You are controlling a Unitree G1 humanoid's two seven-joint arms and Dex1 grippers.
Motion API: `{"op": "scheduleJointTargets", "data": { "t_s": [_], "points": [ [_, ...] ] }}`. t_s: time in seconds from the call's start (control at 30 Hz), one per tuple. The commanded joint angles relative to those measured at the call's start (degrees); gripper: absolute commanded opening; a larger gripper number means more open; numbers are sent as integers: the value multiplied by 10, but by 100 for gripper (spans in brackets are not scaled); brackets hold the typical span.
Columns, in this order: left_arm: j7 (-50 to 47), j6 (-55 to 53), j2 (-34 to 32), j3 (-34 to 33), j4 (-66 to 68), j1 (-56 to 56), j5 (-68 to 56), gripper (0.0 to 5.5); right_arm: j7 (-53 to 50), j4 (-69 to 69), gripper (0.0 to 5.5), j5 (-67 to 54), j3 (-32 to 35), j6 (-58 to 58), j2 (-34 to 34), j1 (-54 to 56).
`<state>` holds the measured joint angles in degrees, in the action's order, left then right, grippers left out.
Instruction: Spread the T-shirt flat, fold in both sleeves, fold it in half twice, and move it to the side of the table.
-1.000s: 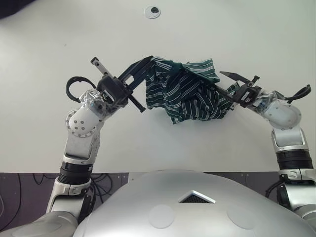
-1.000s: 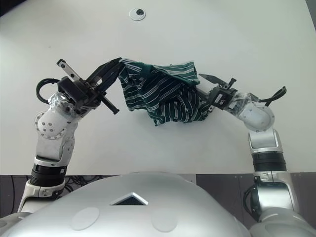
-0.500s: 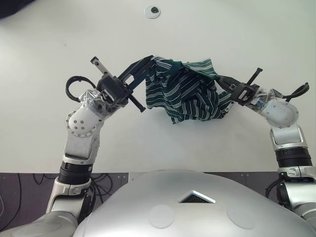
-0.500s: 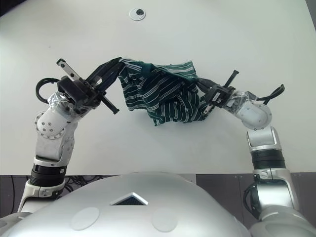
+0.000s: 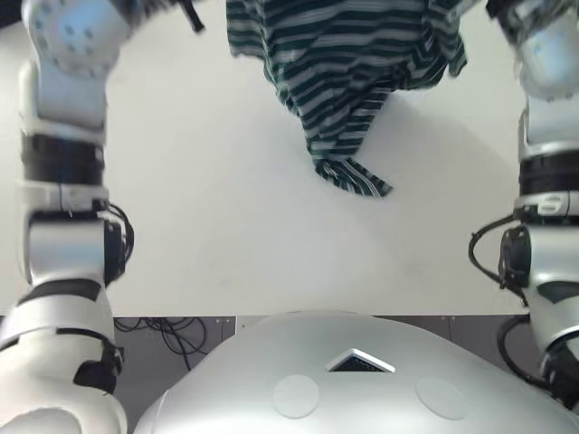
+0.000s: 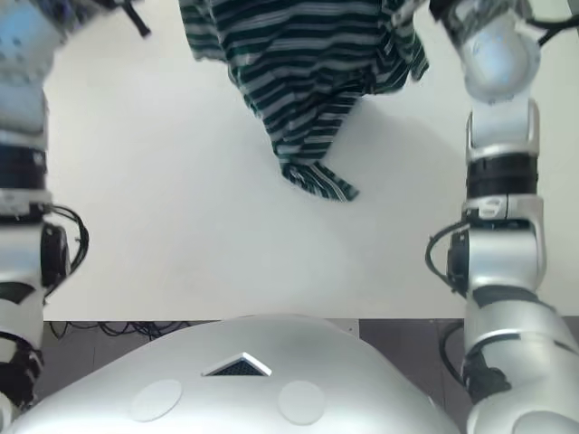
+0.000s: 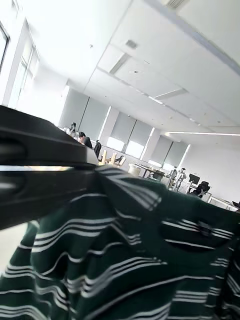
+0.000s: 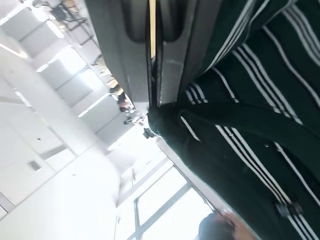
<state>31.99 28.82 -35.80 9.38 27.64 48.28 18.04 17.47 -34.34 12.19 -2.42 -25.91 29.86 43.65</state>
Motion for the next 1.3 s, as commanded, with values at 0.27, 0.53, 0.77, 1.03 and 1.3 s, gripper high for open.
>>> {"op": "scheduleJointTargets", "data": {
  "t_s": [0.27, 0.53, 0.77, 1.03, 1.3],
  "points": [
    [-136, 3, 27, 87, 405, 385, 141, 0, -104, -323, 1, 98, -46, 13, 14, 346],
    [-209, 14, 21, 98, 451, 429, 155, 0, -157, -352, 1, 104, -45, -28, 36, 381],
    [-11, 191, -49, 72, 305, 229, 5, 0, 70, -93, 1, -39, -65, -191, 95, 127],
    [126, 162, -652, 442, -549, -519, -490, 0, 351, 497, 1, -495, -185, -103, 448, -681],
    [30, 17, -549, 354, -539, -649, -289, 0, 378, 534, 1, -386, -186, -1, 452, -795]
  ]
}}
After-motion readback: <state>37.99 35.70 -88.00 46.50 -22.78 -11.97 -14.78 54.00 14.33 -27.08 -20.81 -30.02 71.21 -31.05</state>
